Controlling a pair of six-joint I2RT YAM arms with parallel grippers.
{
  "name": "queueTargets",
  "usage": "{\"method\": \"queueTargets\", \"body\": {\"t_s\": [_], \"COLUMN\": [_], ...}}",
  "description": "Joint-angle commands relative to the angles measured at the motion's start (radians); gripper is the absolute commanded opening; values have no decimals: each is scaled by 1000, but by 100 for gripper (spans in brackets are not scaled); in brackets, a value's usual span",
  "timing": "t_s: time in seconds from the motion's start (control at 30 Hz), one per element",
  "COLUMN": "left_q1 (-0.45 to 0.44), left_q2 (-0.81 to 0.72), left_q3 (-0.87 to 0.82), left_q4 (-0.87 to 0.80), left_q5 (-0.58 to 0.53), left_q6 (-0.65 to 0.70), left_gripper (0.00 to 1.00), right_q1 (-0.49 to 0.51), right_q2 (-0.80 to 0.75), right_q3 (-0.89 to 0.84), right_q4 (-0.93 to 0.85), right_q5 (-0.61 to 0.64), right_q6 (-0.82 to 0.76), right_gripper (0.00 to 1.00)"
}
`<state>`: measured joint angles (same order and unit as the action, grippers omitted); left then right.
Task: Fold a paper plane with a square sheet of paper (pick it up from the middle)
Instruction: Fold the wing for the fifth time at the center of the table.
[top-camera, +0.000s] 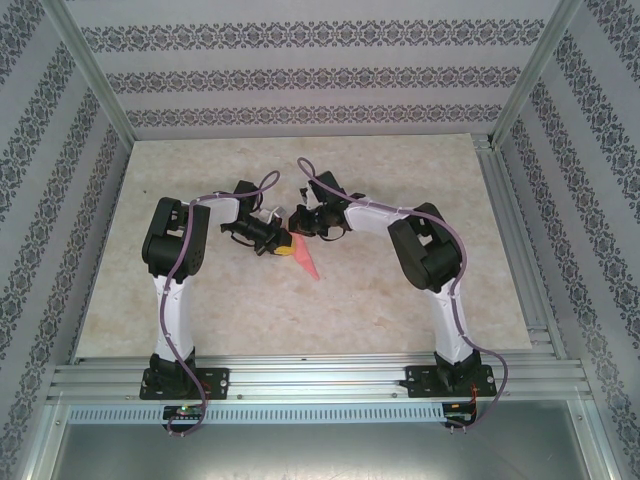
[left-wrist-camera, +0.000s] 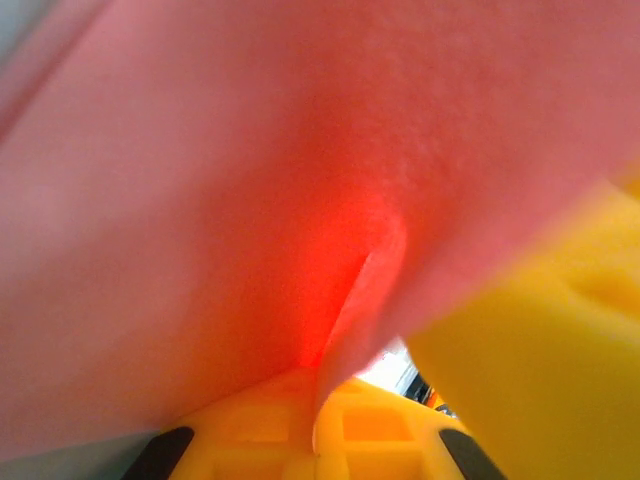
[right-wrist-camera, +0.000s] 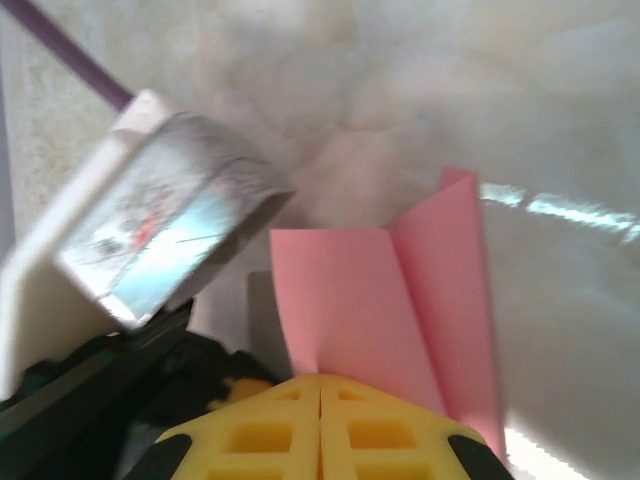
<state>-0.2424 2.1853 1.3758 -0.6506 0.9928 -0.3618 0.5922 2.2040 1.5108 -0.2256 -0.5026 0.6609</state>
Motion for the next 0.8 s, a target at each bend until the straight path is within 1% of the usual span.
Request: {"method": "queueTargets", "body": {"t_s": [0.0,0.13,0.23,0.4,0.6,0.77], "left_q1": [9,8,9,9,13,14], "left_q2": [42,44,42,36,33,30], "left_q3": [12,12,12,9,8,9], "left_q4": [-10,-11,-13,-15,4,9], "left_q5": [-29,-33,-35,-39,-26,-20], "left_q6": [35,36,35,33,18,14], "left_gripper": [7,7,8,9,12,12], "right_q1": [-14,-23,-23,-29,-17,6], "right_q2": [53,70,50,-54,-223,-268], "right_q3": [-11,-15,2,-19,-169,-292], "right_q4": [-9,19,-13,-28,3,60], "right_q5": [40,-8,2,24,41,4], "right_q6": [16,24,12,-2,-12,21], "right_gripper": [7,8,8,10,13,11]}}
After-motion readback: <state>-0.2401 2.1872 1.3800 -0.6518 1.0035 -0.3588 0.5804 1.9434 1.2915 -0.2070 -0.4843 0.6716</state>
